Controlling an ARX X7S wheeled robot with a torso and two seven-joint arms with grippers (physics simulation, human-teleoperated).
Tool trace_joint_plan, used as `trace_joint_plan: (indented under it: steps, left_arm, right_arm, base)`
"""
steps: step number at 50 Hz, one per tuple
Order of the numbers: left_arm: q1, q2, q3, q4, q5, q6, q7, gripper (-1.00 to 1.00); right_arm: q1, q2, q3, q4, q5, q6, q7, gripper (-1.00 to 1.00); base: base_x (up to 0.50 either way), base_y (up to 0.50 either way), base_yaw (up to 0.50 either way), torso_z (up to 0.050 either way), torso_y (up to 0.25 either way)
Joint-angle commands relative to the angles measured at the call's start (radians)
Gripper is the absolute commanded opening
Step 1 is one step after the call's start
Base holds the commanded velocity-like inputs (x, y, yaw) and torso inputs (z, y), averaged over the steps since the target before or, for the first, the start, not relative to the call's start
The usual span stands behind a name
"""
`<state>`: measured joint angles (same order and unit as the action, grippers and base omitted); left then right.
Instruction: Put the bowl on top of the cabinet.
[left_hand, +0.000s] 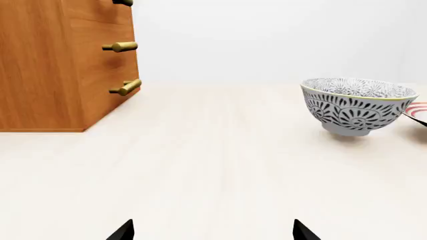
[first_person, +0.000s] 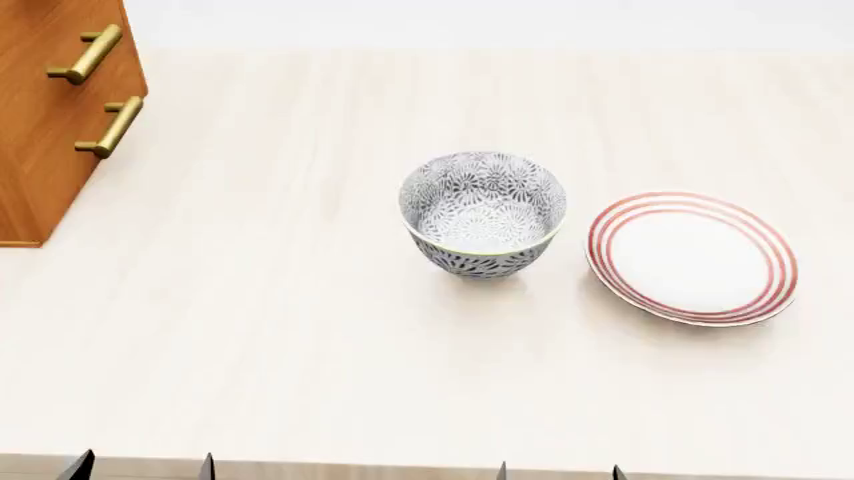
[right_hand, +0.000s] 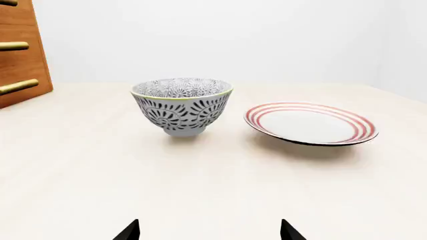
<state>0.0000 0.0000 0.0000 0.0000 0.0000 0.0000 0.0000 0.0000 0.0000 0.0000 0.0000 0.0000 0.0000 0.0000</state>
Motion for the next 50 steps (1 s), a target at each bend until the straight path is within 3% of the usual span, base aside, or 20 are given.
trace_joint_plan:
  steps: [1, 15, 22, 31, 50]
  left_arm:
    - [0.007, -0.021, 0.029, 0.022, -0.025, 0.002, 0.01, 1.0]
    - [0.022, -0.057, 0.049, 0.089, -0.074, -0.041, -0.04, 1.0]
    - [0.13, -0.078, 0.075, 0.34, -0.051, -0.066, -0.071, 1.0]
    - [0.227, -0.099, 0.087, 0.53, -0.049, -0.06, -0.094, 1.0]
    - [0.316, -0.134, 0.098, 0.658, -0.049, -0.007, -0.132, 1.0]
  right_arm:
    - [-0.009, 0.016, -0.02, -0.022, 0.042, -0.01, -0.002, 1.0]
    - [-0.006, 0.052, -0.059, -0.021, 0.059, -0.031, 0.064, 1.0]
    - [-0.109, 0.08, -0.028, -0.284, 0.105, 0.011, 0.093, 1.0]
    - [-0.222, 0.103, -0.002, -0.492, 0.142, -0.022, 0.115, 1.0]
    - [-0.317, 0.133, -0.007, -0.603, 0.161, -0.108, 0.135, 1.0]
  base:
    - [0.0, 0.0, 0.0, 0.0, 0.0]
    - [0.0, 0.0, 0.0, 0.0, 0.0]
    - [0.0, 0.0, 0.0, 0.0, 0.0]
    - [0.0, 0.0, 0.0, 0.0, 0.0]
    - [0.0, 0.0, 0.0, 0.0, 0.0]
